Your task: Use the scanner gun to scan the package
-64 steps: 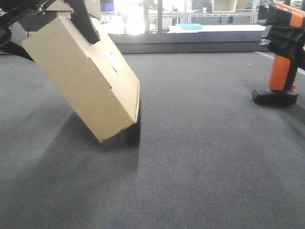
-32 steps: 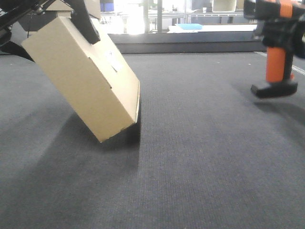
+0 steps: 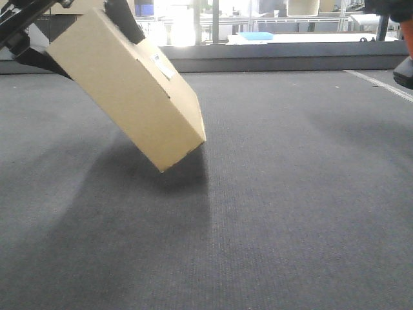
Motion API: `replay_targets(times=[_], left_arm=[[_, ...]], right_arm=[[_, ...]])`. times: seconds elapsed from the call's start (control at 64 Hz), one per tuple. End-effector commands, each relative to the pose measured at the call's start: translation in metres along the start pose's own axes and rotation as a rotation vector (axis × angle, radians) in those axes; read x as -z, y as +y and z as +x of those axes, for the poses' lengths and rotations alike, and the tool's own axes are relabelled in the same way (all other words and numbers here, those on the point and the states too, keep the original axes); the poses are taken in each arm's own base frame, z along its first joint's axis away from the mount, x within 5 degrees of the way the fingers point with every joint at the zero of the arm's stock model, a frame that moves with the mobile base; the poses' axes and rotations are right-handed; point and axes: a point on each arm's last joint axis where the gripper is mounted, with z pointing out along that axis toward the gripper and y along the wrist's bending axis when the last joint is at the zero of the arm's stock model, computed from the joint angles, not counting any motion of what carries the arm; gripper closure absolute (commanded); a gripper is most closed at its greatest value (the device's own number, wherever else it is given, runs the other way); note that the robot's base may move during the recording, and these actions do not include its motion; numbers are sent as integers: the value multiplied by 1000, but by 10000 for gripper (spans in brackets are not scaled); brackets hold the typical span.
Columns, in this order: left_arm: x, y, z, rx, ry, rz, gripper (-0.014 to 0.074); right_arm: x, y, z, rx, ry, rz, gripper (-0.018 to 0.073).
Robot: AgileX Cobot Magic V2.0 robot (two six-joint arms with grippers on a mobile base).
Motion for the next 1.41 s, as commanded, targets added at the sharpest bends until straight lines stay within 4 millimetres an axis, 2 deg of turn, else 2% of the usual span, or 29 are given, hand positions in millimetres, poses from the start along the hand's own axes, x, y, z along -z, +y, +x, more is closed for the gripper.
replay_targets(times=[0.0,0.266,0.485,0.641,0.766,0.954,1.079,1.251,1.391], left_arm=[[3,-4,1,2,-7,20,707],[3,-3,2,2,9,12,707],[9,-4,3,-105,7,14,707],[20,-3,2,-172,-28,-9,707],[25,-1,2,-199,-30,-34,707],[25,1,5,-202,4,-53,707],[25,2,5,-202,8,-55,707],[25,2,5,-202,8,-55,707],[25,2,5,-202,8,-55,707]], right_arm=[[3,-3,-8,27,-56,25,720],[3,-4,-11,57,-80,34,720],[5,-16,-15,-226,-148,150,720],[3,-19,-14,-310,-169,176,720],[-4,-17,-4,-390,-170,180,720],[-11,-16,14,-494,-277,215,720],[-17,-12,28,-474,-291,207,720],[-27,1,40,-396,-277,111,720],[-33,5,55,-416,-238,100,720]])
